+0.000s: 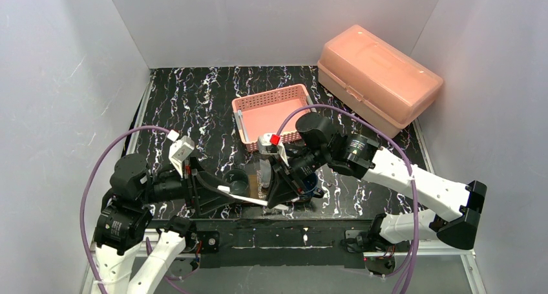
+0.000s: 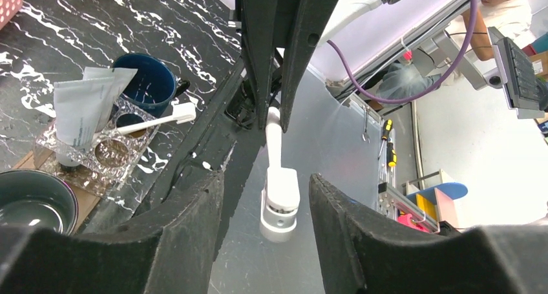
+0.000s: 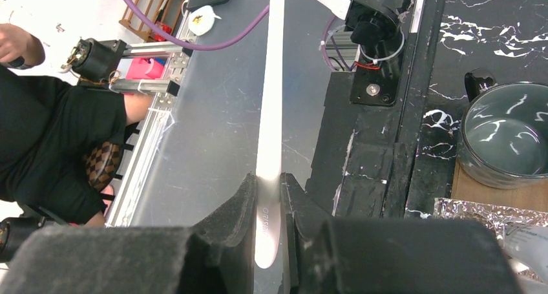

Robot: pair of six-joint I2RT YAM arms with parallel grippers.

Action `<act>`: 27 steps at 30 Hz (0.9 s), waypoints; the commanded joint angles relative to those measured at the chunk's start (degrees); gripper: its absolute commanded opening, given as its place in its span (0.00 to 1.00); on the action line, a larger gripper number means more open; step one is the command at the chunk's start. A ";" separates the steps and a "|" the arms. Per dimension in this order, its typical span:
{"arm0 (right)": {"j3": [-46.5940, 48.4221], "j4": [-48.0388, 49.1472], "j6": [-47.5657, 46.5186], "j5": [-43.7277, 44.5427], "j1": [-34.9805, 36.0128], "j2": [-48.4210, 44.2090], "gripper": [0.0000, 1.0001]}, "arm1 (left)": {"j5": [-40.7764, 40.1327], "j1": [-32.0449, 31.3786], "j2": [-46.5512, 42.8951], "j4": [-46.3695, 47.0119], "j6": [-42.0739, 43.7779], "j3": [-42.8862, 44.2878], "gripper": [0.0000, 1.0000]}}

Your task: Prepare toiletry sets of a toothbrush and toothpaste on the tray

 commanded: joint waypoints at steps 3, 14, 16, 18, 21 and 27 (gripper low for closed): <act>-0.86 1.52 -0.02 -0.03 0.47 -1.39 0.01 | 0.56 0.28 -0.79 1.16 0.01 2.24 0.43; -2.72 3.46 0.42 0.17 0.48 -2.72 0.01 | 0.57 0.30 -1.41 1.17 -0.06 1.30 0.26; -2.89 3.78 0.47 0.24 0.47 -3.11 0.01 | 0.41 0.29 -1.61 1.17 -0.11 0.99 0.27; -3.23 4.45 0.79 0.38 0.50 -3.52 0.01 | 0.26 0.31 -1.81 1.17 -0.19 0.76 0.29; -3.54 5.06 1.10 0.53 0.50 -3.93 0.01 | -0.29 0.32 -2.05 1.17 -0.33 0.48 0.37; -3.91 5.53 1.48 0.67 0.47 -3.94 0.01 | -0.32 0.29 -2.18 1.17 -0.33 0.37 0.35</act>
